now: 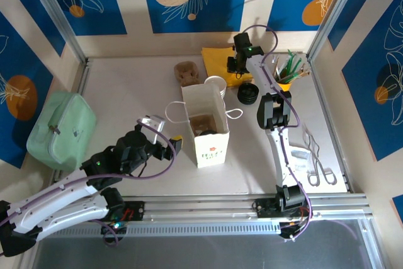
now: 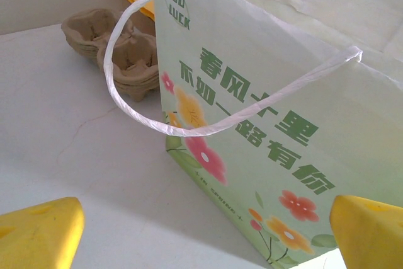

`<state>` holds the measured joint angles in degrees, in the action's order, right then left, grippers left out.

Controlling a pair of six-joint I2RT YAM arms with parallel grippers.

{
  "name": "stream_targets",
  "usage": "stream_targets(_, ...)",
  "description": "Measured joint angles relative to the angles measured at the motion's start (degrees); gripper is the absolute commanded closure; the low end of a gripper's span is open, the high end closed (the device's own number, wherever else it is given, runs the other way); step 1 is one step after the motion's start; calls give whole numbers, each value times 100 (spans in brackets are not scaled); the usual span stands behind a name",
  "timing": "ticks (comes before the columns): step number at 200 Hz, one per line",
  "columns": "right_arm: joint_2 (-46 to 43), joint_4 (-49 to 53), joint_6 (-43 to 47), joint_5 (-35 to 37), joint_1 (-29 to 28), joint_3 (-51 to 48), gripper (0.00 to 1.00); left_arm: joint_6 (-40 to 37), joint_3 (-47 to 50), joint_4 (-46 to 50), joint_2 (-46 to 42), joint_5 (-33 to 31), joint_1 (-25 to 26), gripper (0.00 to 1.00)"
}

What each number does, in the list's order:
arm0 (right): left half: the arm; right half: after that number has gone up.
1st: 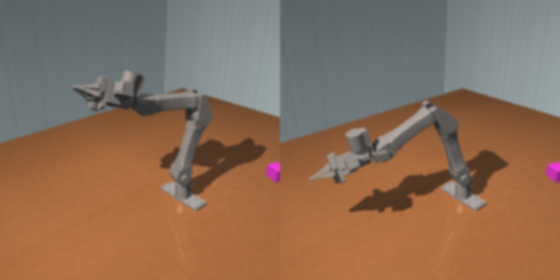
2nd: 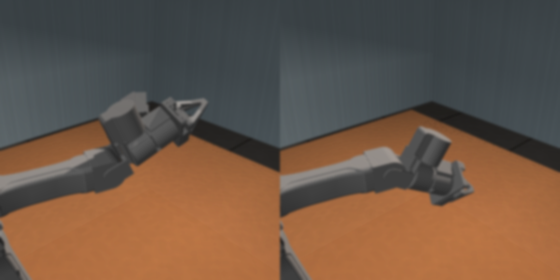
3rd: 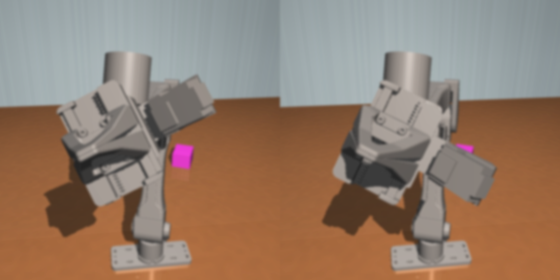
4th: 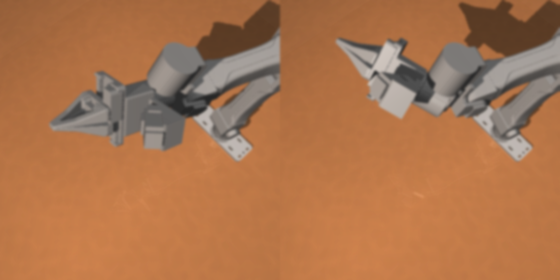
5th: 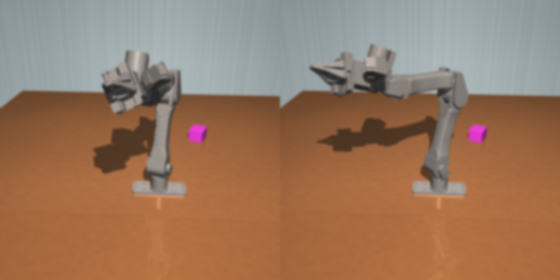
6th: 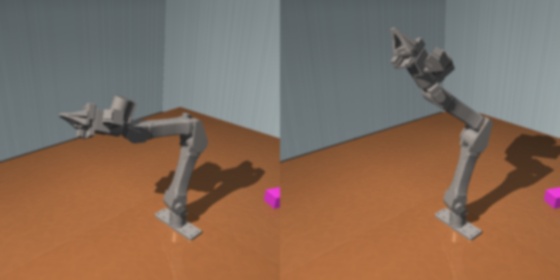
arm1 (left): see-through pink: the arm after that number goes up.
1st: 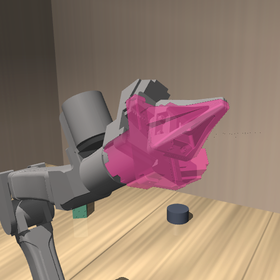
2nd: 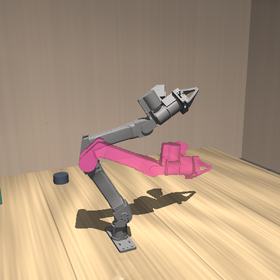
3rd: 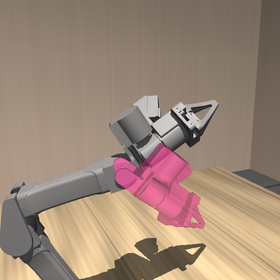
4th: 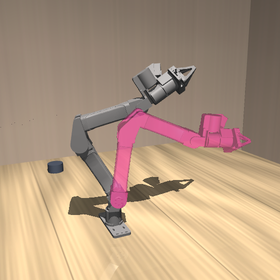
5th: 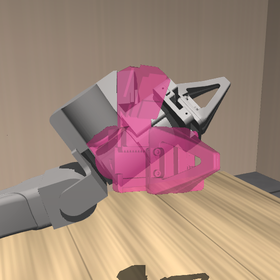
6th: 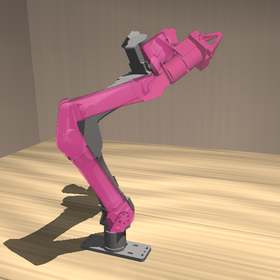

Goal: Pack the takeout coffee

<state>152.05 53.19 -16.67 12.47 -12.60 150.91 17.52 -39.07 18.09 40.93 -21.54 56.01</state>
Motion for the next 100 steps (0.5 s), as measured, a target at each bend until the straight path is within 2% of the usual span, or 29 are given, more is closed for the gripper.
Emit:
stream_targets(59,-81,24,-79,-168,33,9,83,2,0,2,0,0,0,0)
stream_targets(100,-557,101,-83,-203,33,9,87,2,0,2,0,0,0,0)
